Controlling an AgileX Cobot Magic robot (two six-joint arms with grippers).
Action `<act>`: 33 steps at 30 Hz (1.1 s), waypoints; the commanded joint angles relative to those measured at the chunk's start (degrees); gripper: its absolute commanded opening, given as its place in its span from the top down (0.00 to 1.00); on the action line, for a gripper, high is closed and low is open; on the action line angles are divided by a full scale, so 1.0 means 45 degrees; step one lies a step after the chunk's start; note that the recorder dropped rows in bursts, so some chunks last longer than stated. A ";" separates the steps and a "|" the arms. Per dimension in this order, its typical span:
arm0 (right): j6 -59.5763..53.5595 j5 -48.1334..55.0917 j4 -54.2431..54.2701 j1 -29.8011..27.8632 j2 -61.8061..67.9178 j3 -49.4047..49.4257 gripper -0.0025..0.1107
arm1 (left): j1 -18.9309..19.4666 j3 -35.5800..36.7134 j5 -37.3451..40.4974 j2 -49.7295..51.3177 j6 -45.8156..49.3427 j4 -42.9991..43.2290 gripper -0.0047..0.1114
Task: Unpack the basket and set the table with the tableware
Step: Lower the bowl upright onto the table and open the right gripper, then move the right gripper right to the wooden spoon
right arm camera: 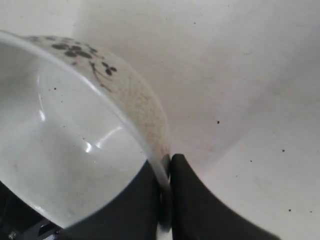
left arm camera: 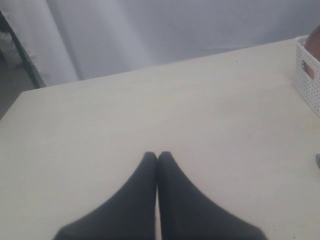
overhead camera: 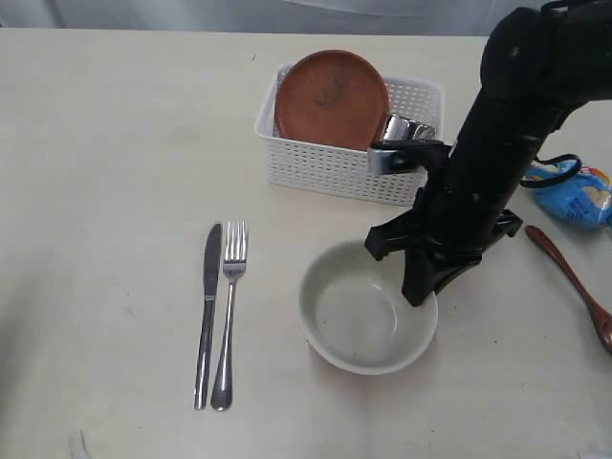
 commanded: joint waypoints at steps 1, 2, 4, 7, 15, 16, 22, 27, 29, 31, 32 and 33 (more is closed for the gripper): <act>-0.0240 -0.0013 -0.0021 -0.0017 0.0311 0.0058 0.98 | -0.0090 0.0033 -0.0130 -0.0048 -0.0084 -0.0061 0.96; -0.0240 -0.0013 -0.0047 -0.0017 0.0324 0.0058 0.98 | -0.0090 0.0033 -0.0130 -0.0048 -0.0084 -0.0061 0.96; -0.0240 -0.0078 -0.0068 -0.0017 0.0355 0.0058 0.98 | -0.0090 0.0033 -0.0130 -0.0048 -0.0084 -0.0061 0.96; -0.0240 -0.0315 -0.0101 -0.0017 0.0355 0.0058 0.98 | -0.0090 0.0033 -0.0130 -0.0048 -0.0084 -0.0061 0.96; 0.0000 -0.0280 -0.0625 -0.0017 0.0388 0.0058 0.98 | -0.0090 0.0033 -0.0130 -0.0048 -0.0084 -0.0061 0.96; 0.0000 -0.0283 -0.0627 -0.0017 0.0388 0.0058 0.98 | -0.0090 0.0033 -0.0130 -0.0048 -0.0084 -0.0061 0.96; 0.0107 -0.0586 -0.0592 -0.0017 0.0388 0.0058 0.74 | -0.0090 0.0033 -0.0130 -0.0048 -0.0084 -0.0061 0.96; 0.0135 -0.0626 -0.0685 -0.0017 0.0388 0.0058 0.64 | -0.0090 0.0033 -0.0130 -0.0048 -0.0084 -0.0061 0.96; 0.0135 -0.0396 -0.0922 -0.0017 0.0388 -0.0044 0.64 | -0.0090 0.0033 -0.0130 -0.0048 -0.0084 -0.0061 0.96; 0.0236 0.0145 -0.1319 -0.0017 0.0388 -0.0292 0.64 | -0.0090 0.0033 -0.0130 -0.0048 -0.0084 -0.0061 0.96; 0.0447 0.0478 -0.1652 -0.0017 0.0388 -0.0476 0.64 | -0.0090 0.0033 -0.0130 -0.0048 -0.0084 -0.0061 0.96; 0.0700 0.0836 -0.2045 -0.0017 0.0363 -0.0671 0.64 | -0.0090 0.0033 -0.0130 -0.0048 -0.0084 -0.0061 0.96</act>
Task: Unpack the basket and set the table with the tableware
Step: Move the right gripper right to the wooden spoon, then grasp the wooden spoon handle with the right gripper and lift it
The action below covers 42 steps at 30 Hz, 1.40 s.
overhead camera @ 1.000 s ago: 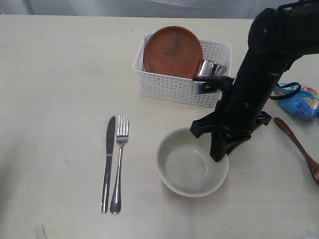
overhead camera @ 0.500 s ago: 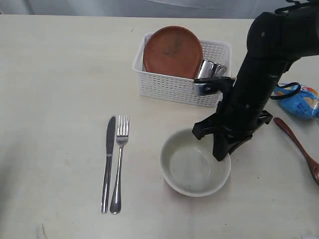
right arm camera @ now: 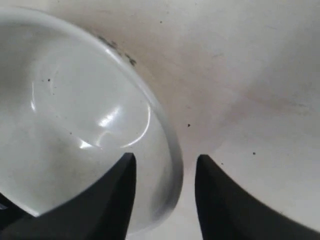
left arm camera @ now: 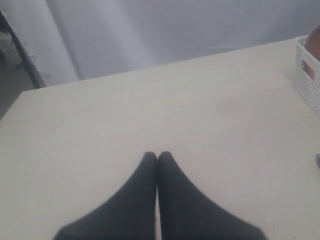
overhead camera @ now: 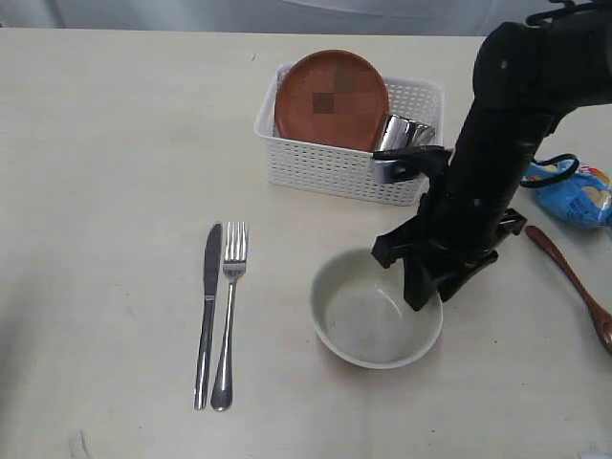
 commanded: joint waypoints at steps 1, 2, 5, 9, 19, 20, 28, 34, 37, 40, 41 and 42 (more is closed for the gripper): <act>0.0742 0.1377 -0.1458 -0.0017 -0.0036 -0.0756 0.64 | -0.0090 0.0033 -0.0130 -0.0048 -0.0084 -0.0061 0.96; 0.0959 0.1758 -0.1973 -0.0017 -0.0090 -0.0955 0.64 | -0.0090 0.0033 -0.0130 -0.0048 -0.0084 -0.0061 0.96; 0.2078 0.2018 -0.3449 -0.0017 -0.0486 -0.1310 0.64 | -0.0090 0.0033 -0.0130 -0.0048 -0.0084 -0.0061 0.96; 0.3400 0.1846 -0.5402 -0.0017 -0.1138 -0.1327 0.64 | -0.0090 0.0033 -0.0130 -0.0048 -0.0084 -0.0039 0.96; 0.5272 0.0280 -0.7346 -0.3029 -0.1654 0.1433 0.64 | -0.0090 0.0033 -0.0130 -0.0048 -0.0084 -0.0039 0.96; 0.5024 -0.0317 -0.6976 -0.3397 -0.1654 0.1755 0.64 | -0.0090 0.0033 -0.0130 -0.0048 -0.0084 -0.0039 0.96; 0.3700 -0.3658 -0.6358 -0.3991 -0.1580 0.2590 0.64 | -0.0090 0.0033 -0.0130 -0.0048 -0.0084 -0.0039 0.96; 0.4651 -0.4172 -0.7417 -0.3991 -0.1162 0.2611 0.64 | -0.0090 0.0033 -0.0130 -0.0048 -0.0084 -0.0039 0.96; 0.4411 -0.4285 -0.7177 -0.3991 -0.0725 0.2611 0.64 | -0.0090 0.0033 -0.0130 -0.0048 -0.0084 -0.0039 0.96; 0.4411 -0.4370 -0.7155 -0.3991 -0.0299 0.2611 0.64 | -0.0090 0.0033 -0.0130 -0.0048 -0.0084 -0.0039 0.96; 0.4439 -0.4429 -0.7155 -0.3991 -0.0171 0.2611 0.64 | -0.0090 0.0033 -0.0130 -0.0048 -0.0084 -0.0039 0.96; 0.4513 -0.4429 -0.7155 -0.3991 -0.0120 0.2611 0.64 | -0.0090 0.0033 -0.0130 -0.0048 -0.0084 -0.0039 0.96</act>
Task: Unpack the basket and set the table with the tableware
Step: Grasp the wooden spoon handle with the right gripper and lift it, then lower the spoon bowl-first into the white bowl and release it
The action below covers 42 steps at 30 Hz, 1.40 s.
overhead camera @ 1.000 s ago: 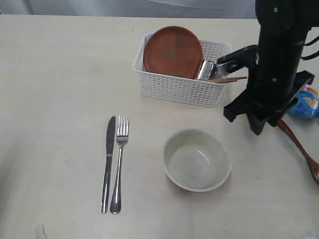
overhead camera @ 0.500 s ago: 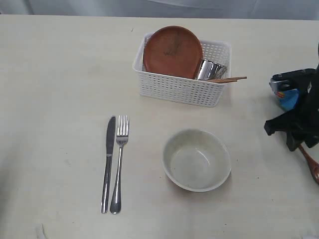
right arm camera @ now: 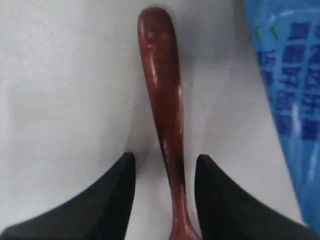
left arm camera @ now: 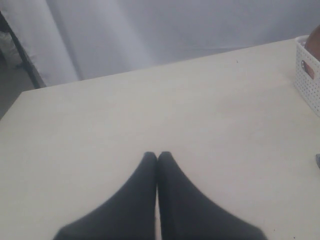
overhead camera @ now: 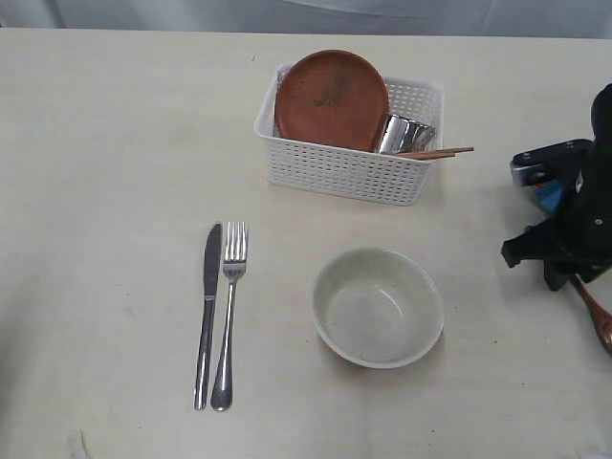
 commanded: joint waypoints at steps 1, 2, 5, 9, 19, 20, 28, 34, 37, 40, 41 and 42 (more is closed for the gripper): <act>0.0024 -0.0173 -0.0003 -0.0060 0.0372 0.0036 0.64 | -0.0090 0.0033 -0.0130 -0.0048 -0.0084 -0.0039 0.96; 0.0024 -0.0173 -0.0003 -0.0060 0.0372 0.0036 0.68 | -0.0090 0.0033 -0.0130 -0.0048 -0.0084 -0.0039 0.96; -0.0002 -0.0136 -0.0003 -0.0060 0.0319 0.0036 0.85 | -0.0090 0.0033 -0.0130 -0.0048 -0.0084 -0.0039 0.96; -0.0119 0.0199 0.0109 -0.0060 0.0319 -0.0013 0.98 | -0.0090 0.0033 -0.0130 -0.0048 -0.0084 -0.0039 0.96; -0.1139 0.1154 0.1942 0.0488 -0.1154 -0.0359 0.98 | -0.0090 0.0033 -0.0130 -0.0048 -0.0084 -0.0039 0.96; -0.1195 0.1121 0.2066 0.0608 -0.1485 -0.0359 0.98 | -0.0090 0.0033 -0.0130 -0.0048 -0.0084 -0.0039 0.96; -0.2696 0.0280 0.4151 0.2357 -0.4155 -0.0359 0.98 | -0.0090 0.0033 -0.0130 -0.0048 -0.0084 -0.0039 0.96; -0.3020 -0.1382 0.5676 0.4278 -0.4977 -0.0359 0.98 | -0.0090 0.0033 -0.0130 -0.0048 -0.0084 -0.0039 0.96; -0.3020 -0.2438 0.6133 0.5313 -0.4893 -0.0359 0.98 | -0.0090 0.0033 -0.0130 -0.0048 -0.0084 -0.0039 0.96; -0.3020 -0.3408 0.6315 0.6364 -0.4564 -0.0359 0.98 | -0.0090 0.0033 -0.0130 -0.0048 -0.0084 -0.0039 0.96; -0.3020 -0.3700 0.6315 0.6729 -0.4431 -0.0359 0.98 | -0.0090 0.0033 -0.0130 -0.0048 -0.0084 -0.0039 0.96; -0.3020 -0.3974 0.6315 0.7064 -0.4271 -0.0359 0.98 | -0.0090 0.0033 -0.0130 -0.0048 -0.0084 -0.0039 0.96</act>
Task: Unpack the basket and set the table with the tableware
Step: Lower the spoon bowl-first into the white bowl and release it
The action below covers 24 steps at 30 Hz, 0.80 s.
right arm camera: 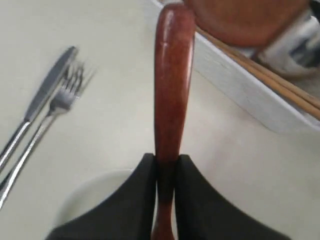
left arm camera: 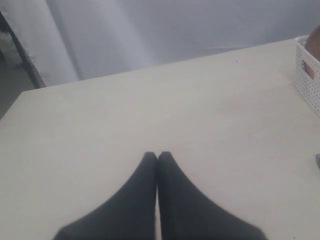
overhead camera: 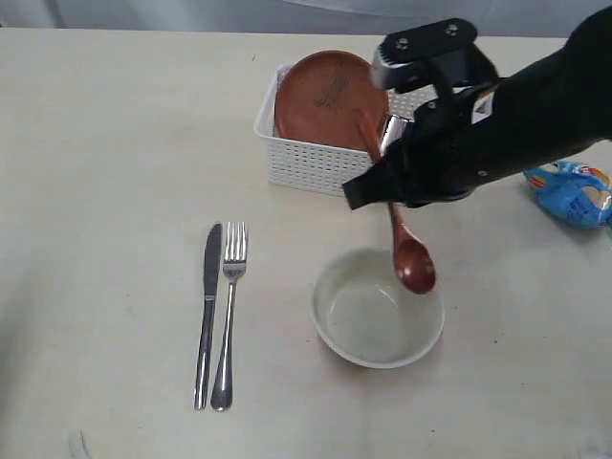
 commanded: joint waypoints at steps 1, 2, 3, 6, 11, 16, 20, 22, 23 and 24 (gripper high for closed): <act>-0.0126 -0.1375 0.0207 0.1397 0.0564 -0.0041 0.98 | -0.0090 0.0033 -0.0130 -0.0048 -0.0084 -0.0011 0.96; -0.0126 -0.1532 0.0207 0.1662 0.0748 -0.0041 0.98 | -0.0090 0.0033 -0.0130 -0.0048 -0.0084 0.0020 0.96; -0.0126 -0.1663 0.0135 0.1873 0.0934 -0.0041 0.98 | -0.0090 0.0033 -0.0130 -0.0048 -0.0084 0.0020 0.96; -0.0350 -0.1720 0.0105 0.2133 0.1435 -0.0041 0.98 | -0.0090 0.0033 -0.0130 -0.0048 -0.0084 0.0020 0.96; -0.0523 -0.1668 0.0105 0.2133 0.2220 -0.0041 0.98 | -0.0090 0.0033 -0.0130 -0.0048 -0.0084 0.0082 0.96; -0.0920 -0.1641 0.0105 0.2133 0.2476 -0.0041 0.98 | -0.0090 0.0033 -0.0130 -0.0048 -0.0084 0.0082 0.96; -0.1196 -0.1392 0.0105 0.2133 0.2476 -0.0041 0.98 | -0.0090 0.0033 -0.0130 -0.0048 -0.0084 0.0082 0.96; -0.1365 -0.1170 0.0105 0.2133 0.2476 -0.0041 0.91 | -0.0090 0.0033 -0.0130 -0.0048 -0.0084 0.0082 0.96; -0.1365 -0.1077 0.0105 0.2133 0.2476 -0.0041 0.79 | -0.0090 0.0033 -0.0130 -0.0048 -0.0084 0.0082 0.96; -0.1365 -0.1011 0.0105 0.2133 0.2476 -0.0041 0.69 | -0.0090 0.0033 -0.0130 -0.0048 -0.0084 0.0082 0.96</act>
